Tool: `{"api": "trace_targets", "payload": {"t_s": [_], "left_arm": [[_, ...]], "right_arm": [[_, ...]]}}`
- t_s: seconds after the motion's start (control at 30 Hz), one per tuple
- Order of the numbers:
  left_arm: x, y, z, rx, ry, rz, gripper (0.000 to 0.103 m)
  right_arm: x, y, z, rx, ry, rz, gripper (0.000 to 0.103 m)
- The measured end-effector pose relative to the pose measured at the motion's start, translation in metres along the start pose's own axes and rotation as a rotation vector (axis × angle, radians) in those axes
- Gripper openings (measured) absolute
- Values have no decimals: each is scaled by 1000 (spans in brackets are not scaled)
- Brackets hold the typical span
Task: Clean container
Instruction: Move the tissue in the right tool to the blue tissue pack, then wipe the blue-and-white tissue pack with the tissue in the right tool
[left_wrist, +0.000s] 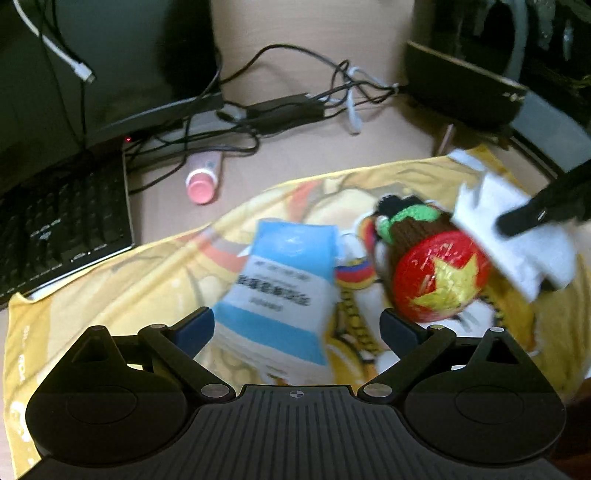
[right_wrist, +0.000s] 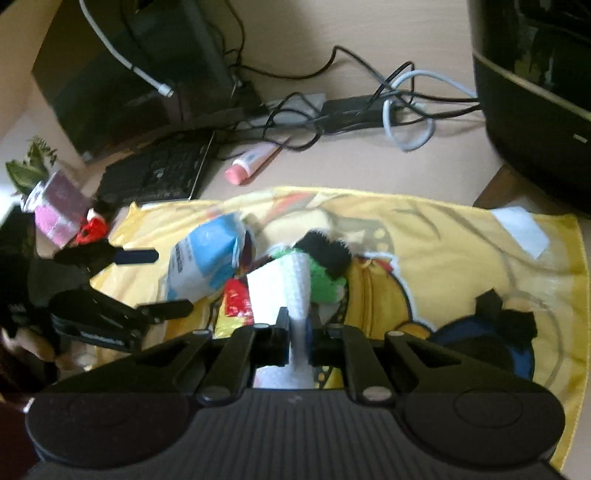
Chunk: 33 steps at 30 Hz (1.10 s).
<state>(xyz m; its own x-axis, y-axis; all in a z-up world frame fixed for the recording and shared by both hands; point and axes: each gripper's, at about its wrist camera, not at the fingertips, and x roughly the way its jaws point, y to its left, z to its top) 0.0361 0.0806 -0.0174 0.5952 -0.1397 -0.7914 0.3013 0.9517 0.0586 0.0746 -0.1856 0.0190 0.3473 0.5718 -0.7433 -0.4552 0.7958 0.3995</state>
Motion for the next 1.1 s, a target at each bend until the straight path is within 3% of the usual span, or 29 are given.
{"api": "trace_targets", "payload": {"t_s": [0.13, 0.17, 0.2, 0.37, 0.5, 0.67, 0.77, 0.83, 0.97, 1.0, 1.03, 1.1], "left_arm": [[15, 5, -2, 15, 18, 30, 98], [17, 5, -3, 13, 27, 26, 93], [16, 5, -5, 9, 30, 22, 74], [11, 6, -13, -9, 38, 4, 77], [6, 7, -19, -24, 44, -11, 88], [1, 8, -28, -42, 51, -30, 92], [-11, -2, -28, 67, -12, -45, 93], [-17, -16, -27, 199, -68, -37, 94], [-8, -38, -22, 432, -115, 3, 94], [-1, -40, -20, 459, -101, 6, 91], [3, -37, -17, 433, -91, 3, 81], [11, -28, -12, 357, -73, -6, 74]], "right_arm": [[11, 28, 31, -29, -32, 103, 9], [18, 37, 39, -43, -34, 127, 9], [28, 48, 47, -64, -31, 147, 9], [91, 91, 70, -146, 41, 245, 9], [128, 103, 66, -266, 106, 157, 9], [123, 76, 71, -221, 88, 50, 9], [118, 65, 72, -247, 62, -30, 9], [114, 58, 72, -251, 58, -53, 9], [98, 51, 71, -161, 53, -1, 9], [91, 51, 71, -138, 46, 28, 9], [85, 52, 70, -125, 35, 53, 10], [72, 58, 69, -129, 1, 73, 10]]}}
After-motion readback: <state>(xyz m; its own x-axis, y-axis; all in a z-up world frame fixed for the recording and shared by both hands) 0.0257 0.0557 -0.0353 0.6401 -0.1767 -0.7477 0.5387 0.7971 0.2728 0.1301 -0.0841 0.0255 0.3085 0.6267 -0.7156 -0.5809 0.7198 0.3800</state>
